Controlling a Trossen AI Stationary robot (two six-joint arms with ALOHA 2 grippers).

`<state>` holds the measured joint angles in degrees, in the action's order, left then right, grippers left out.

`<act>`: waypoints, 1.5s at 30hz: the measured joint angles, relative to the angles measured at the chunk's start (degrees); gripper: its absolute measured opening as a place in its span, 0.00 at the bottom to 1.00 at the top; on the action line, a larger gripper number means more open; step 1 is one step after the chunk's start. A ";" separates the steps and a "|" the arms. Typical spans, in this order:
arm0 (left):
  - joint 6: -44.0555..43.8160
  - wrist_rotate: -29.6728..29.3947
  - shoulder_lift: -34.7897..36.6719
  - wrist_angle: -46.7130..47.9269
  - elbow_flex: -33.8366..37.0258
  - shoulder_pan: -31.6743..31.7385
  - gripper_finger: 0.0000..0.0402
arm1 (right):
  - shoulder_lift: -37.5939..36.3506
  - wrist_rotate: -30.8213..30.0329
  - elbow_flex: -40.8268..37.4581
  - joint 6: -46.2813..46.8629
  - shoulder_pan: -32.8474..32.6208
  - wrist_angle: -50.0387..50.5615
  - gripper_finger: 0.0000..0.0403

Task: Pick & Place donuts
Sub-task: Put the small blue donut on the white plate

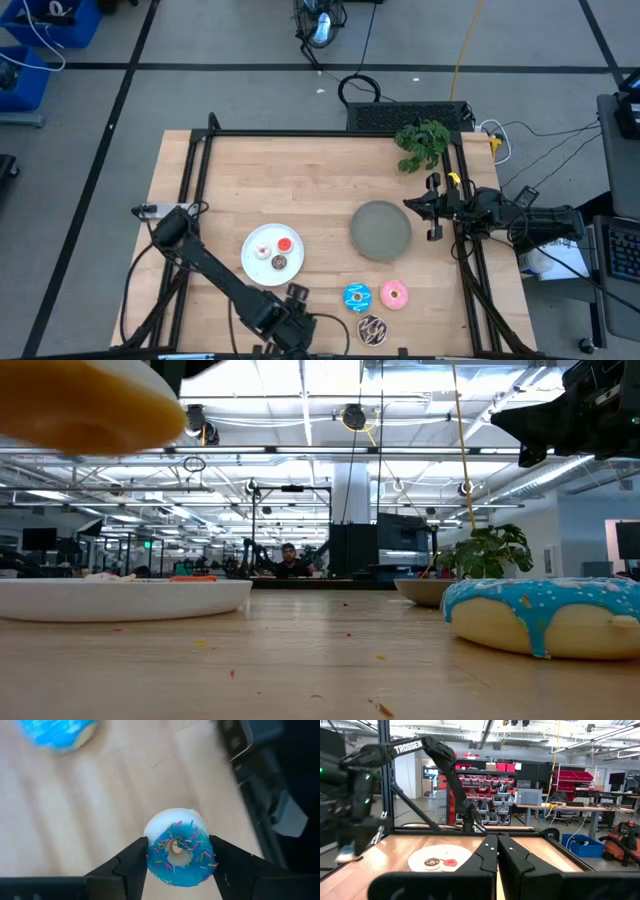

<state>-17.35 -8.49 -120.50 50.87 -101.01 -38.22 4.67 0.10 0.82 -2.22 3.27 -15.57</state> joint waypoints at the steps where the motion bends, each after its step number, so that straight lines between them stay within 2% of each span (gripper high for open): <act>1: -1.20 -0.60 1.00 2.19 0.00 0.00 0.51 | 0.00 0.00 -0.01 0.00 0.00 0.00 0.00; 8: -12.12 -2.12 8.72 17.16 0.01 0.00 0.51 | 0.00 0.00 -0.02 0.02 0.00 0.00 0.00; 18: -20.86 -5.58 18.63 20.09 0.01 -3.67 0.43 | 0.01 0.02 0.00 0.02 0.01 0.00 0.00; 28: -39.09 -15.57 25.51 38.77 0.00 -8.57 0.38 | 0.02 0.17 -0.02 0.04 0.02 0.00 0.00; 37: -41.75 -18.49 26.72 39.15 0.00 -10.93 0.38 | 0.02 0.11 0.00 -0.02 0.02 0.00 0.00; 41: -45.17 -17.86 26.72 39.15 0.00 -9.49 0.38 | 0.02 0.11 -0.02 0.02 0.00 0.00 0.00; 45: -44.93 -15.93 26.75 39.05 1.34 -6.94 0.38 | 0.02 0.09 -0.01 0.02 0.01 0.00 0.00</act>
<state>-62.28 -24.42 -93.75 89.92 -99.67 -45.15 4.69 0.19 0.81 -2.20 3.27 -15.57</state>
